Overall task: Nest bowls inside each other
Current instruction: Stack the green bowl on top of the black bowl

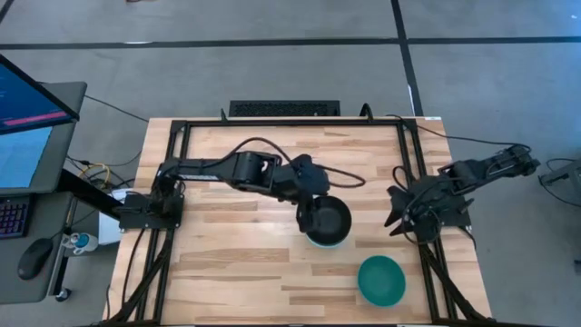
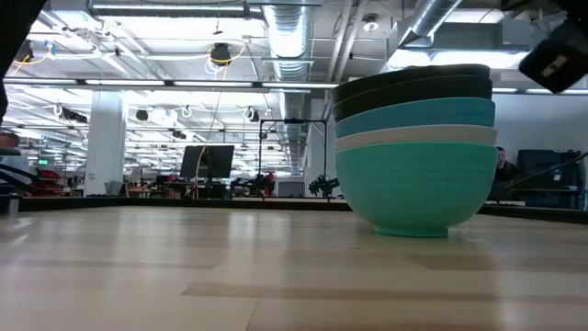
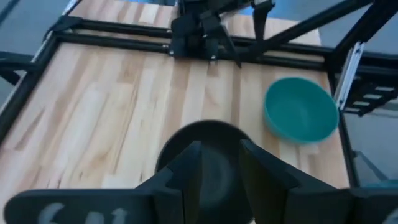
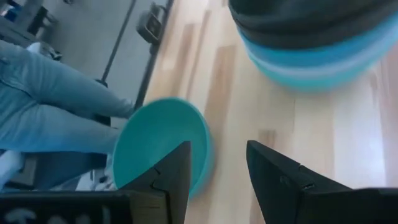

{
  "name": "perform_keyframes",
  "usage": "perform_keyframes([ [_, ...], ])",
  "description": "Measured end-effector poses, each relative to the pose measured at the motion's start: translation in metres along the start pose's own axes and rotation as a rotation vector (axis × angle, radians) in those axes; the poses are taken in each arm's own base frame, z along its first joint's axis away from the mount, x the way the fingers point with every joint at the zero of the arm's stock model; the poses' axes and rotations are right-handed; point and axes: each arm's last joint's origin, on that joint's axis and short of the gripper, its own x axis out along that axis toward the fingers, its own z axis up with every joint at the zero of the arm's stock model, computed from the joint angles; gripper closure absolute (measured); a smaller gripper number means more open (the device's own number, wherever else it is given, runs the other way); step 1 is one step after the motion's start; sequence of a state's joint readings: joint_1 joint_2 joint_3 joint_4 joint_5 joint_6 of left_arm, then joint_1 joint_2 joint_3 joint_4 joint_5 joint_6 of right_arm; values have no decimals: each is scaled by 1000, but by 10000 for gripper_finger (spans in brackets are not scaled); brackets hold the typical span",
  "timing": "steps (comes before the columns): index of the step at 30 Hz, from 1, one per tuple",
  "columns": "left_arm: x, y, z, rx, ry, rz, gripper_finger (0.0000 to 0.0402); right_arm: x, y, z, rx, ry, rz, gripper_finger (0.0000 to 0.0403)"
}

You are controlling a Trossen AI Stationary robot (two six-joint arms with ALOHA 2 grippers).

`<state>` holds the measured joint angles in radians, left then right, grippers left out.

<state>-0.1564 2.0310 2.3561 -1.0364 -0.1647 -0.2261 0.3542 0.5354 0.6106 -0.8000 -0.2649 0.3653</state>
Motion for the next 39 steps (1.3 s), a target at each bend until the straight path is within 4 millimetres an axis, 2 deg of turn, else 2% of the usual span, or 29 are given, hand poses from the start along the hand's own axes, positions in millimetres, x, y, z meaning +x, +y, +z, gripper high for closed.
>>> perform_keyframes([
  [4, -8, -9, -2, 14, -20, 47, 316, 4, 1, 4, -49, -10, 7, 226],
  [9, -33, -19, -10, -6, 13, 106, 332, 8, 4, 1, -45, 39, 24, 226],
  [15, -89, -31, -38, -91, 92, 293, 346, 10, 11, -2, -90, 76, 65, 226],
  [19, -129, -45, -55, -150, 20, 412, 347, 10, 14, -3, -108, 82, 71, 226],
  [23, -158, -59, -71, -175, -106, 436, 347, 11, 15, -3, -114, 69, 63, 226],
  [28, -170, -64, -110, -238, -132, 443, 347, 12, 15, 3, -114, 17, 60, 226],
  [31, -171, -58, -144, -301, -128, 461, 347, 16, 15, 9, -115, -34, 20, 226],
  [35, -166, -46, -189, -395, -247, 488, 347, 24, 17, 19, -118, -85, 2, 226],
  [39, -158, -33, -225, -524, -292, 407, 347, 35, 18, 25, -78, -85, 4, 226],
])
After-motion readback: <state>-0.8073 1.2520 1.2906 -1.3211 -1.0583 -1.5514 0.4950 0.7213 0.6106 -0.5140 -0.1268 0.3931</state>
